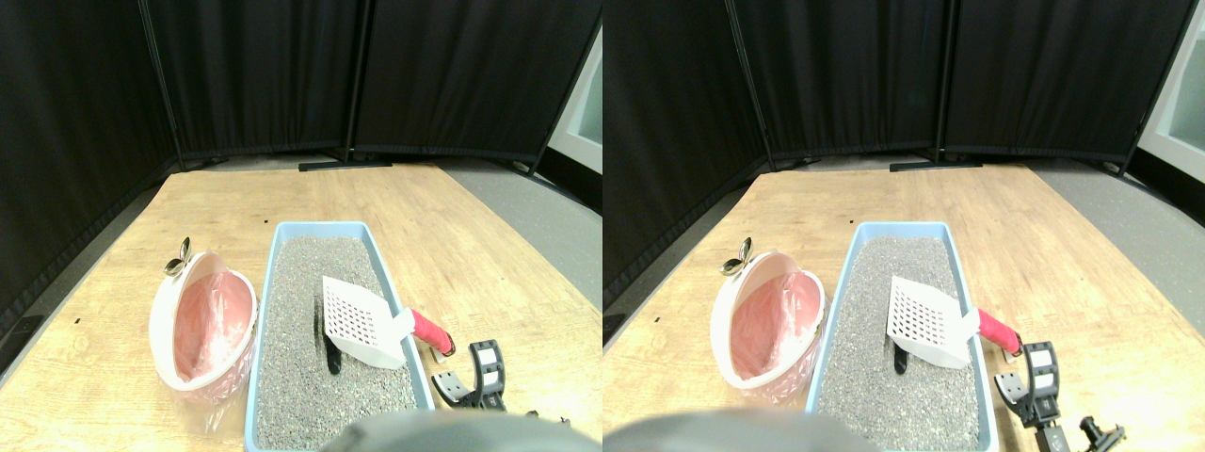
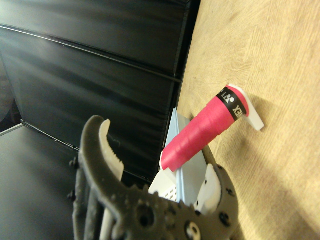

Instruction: Scoop (unimanual)

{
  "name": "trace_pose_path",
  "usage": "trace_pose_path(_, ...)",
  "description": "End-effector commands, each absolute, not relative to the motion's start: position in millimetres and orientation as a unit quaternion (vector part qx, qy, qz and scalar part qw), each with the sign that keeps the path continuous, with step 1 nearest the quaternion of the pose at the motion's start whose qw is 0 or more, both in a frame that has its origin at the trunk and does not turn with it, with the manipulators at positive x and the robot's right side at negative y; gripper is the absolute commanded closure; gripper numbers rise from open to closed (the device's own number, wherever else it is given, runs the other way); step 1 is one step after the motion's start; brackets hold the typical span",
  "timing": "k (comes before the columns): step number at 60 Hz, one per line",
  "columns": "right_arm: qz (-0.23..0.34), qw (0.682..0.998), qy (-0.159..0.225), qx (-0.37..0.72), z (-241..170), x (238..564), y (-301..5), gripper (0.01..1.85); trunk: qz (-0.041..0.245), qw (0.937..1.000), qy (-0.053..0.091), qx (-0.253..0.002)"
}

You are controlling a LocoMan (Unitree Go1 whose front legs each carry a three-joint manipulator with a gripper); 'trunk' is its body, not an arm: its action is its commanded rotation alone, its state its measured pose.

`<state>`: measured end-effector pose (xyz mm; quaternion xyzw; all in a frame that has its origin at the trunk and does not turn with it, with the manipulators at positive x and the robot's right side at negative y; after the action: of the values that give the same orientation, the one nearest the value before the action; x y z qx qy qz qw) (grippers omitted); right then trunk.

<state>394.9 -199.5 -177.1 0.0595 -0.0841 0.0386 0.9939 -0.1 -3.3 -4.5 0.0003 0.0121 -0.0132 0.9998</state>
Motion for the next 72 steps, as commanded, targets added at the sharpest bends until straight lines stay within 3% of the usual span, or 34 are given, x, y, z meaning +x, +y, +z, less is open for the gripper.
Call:
trace_pose_path(1,0.04,0.991,-0.106,0.072,-172,397,-200,0.94,-0.011,0.9998,0.013,-0.01)
trace_pose_path(49,0.038,0.988,-0.074,0.13,-189,431,-195,0.91,-0.001,0.9996,0.019,-0.021)
trace_pose_path(72,0.006,0.989,-0.044,0.141,-195,445,-200,0.91,-0.006,0.9997,0.017,-0.016)
